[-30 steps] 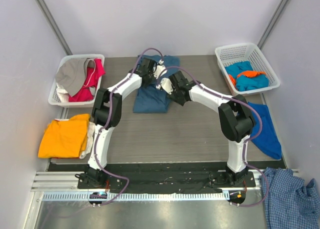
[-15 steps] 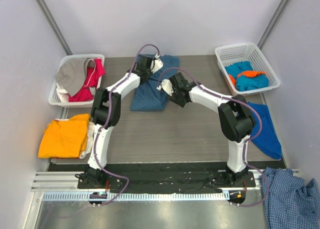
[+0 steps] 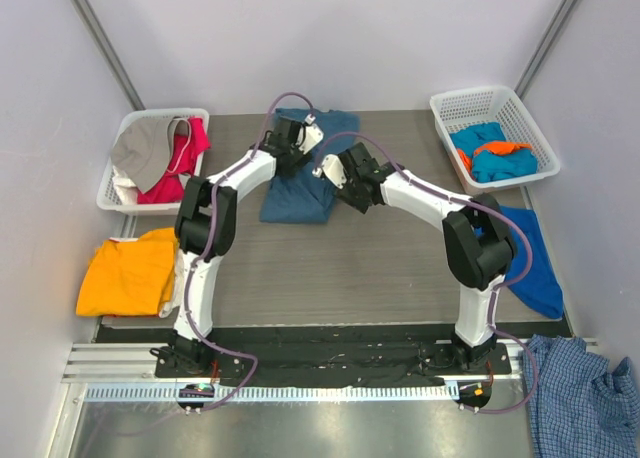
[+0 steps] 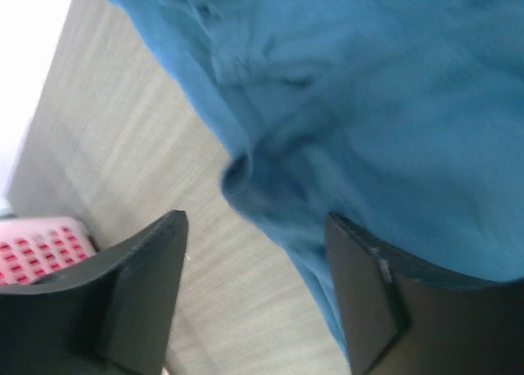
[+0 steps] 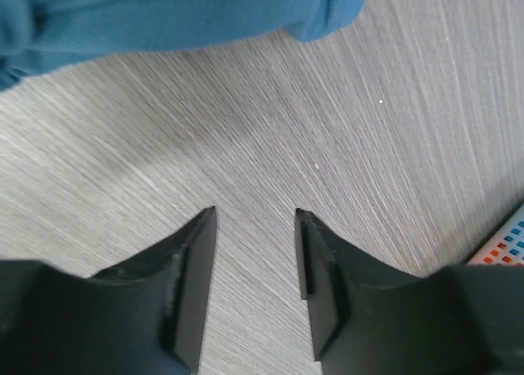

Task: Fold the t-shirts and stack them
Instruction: Fold the folded rectangular tshirt in 1/3 of the way, then grab one side of the 2/3 rectangular tshirt with both arms

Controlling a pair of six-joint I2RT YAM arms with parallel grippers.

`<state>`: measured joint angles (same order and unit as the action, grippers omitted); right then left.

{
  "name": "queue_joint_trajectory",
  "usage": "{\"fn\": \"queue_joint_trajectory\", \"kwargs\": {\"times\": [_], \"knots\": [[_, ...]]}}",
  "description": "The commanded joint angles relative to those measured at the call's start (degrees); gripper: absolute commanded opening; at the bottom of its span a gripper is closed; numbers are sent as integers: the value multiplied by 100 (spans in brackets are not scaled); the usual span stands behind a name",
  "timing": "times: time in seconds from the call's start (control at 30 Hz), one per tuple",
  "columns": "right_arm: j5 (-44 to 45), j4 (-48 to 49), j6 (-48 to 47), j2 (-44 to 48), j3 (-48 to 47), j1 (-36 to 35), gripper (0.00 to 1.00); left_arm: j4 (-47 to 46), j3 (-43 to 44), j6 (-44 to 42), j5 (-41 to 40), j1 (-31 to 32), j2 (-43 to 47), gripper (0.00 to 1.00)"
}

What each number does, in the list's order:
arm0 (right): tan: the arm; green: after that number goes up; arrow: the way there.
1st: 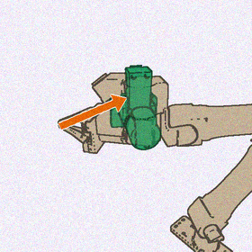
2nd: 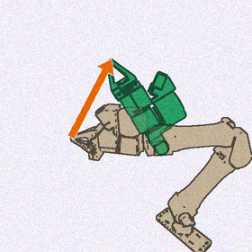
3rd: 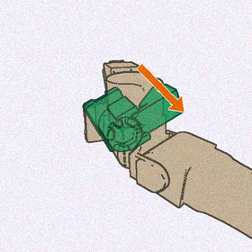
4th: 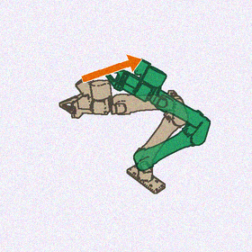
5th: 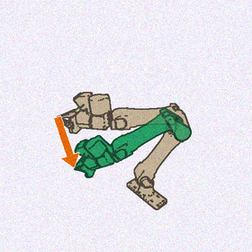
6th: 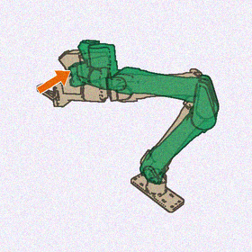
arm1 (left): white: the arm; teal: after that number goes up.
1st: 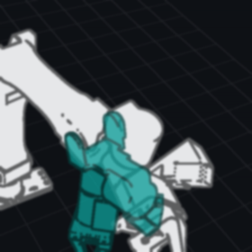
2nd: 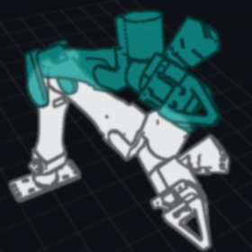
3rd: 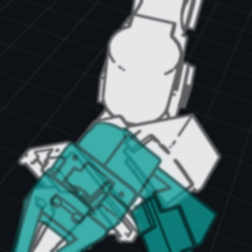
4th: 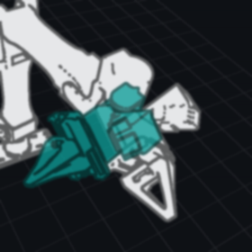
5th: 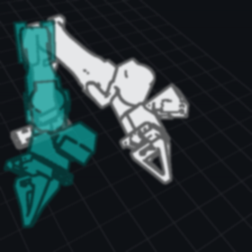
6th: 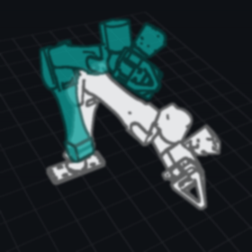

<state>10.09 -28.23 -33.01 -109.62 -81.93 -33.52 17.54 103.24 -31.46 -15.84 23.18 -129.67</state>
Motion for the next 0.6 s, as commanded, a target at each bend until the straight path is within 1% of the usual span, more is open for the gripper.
{"fn": "queue_joint_trajectory", "kwargs": {"times": [0.0,0.03,0.07,0.1,0.13,0.2,0.33,0.43,0.53,0.57], "knots": [[-6,177,216,451,-148,-225,59,240,-374,439,720,-24,1126,80],[-7,177,269,468,-113,-356,62,328,-479,448,827,-24,1241,84],[-15,177,269,468,-86,-418,63,477,-689,448,923,-24,1355,84],[2,212,269,486,-8,-480,66,557,-796,431,1003,-33,1574,84],[72,239,304,486,19,-611,71,636,-901,413,1099,-24,1672,84],[81,352,357,512,141,-726,74,698,-1218,387,1126,-33,1935,84],[46,458,427,521,292,-1016,75,707,-1928,255,1188,-42,2365,84],[116,476,427,460,309,-1262,75,742,-2263,106,1293,-42,2568,84],[108,485,427,337,283,-1403,75,882,-2580,-35,1504,-59,2622,84],[99,485,427,310,266,-1429,74,944,-2607,-61,1748,-103,2622,83]]}}
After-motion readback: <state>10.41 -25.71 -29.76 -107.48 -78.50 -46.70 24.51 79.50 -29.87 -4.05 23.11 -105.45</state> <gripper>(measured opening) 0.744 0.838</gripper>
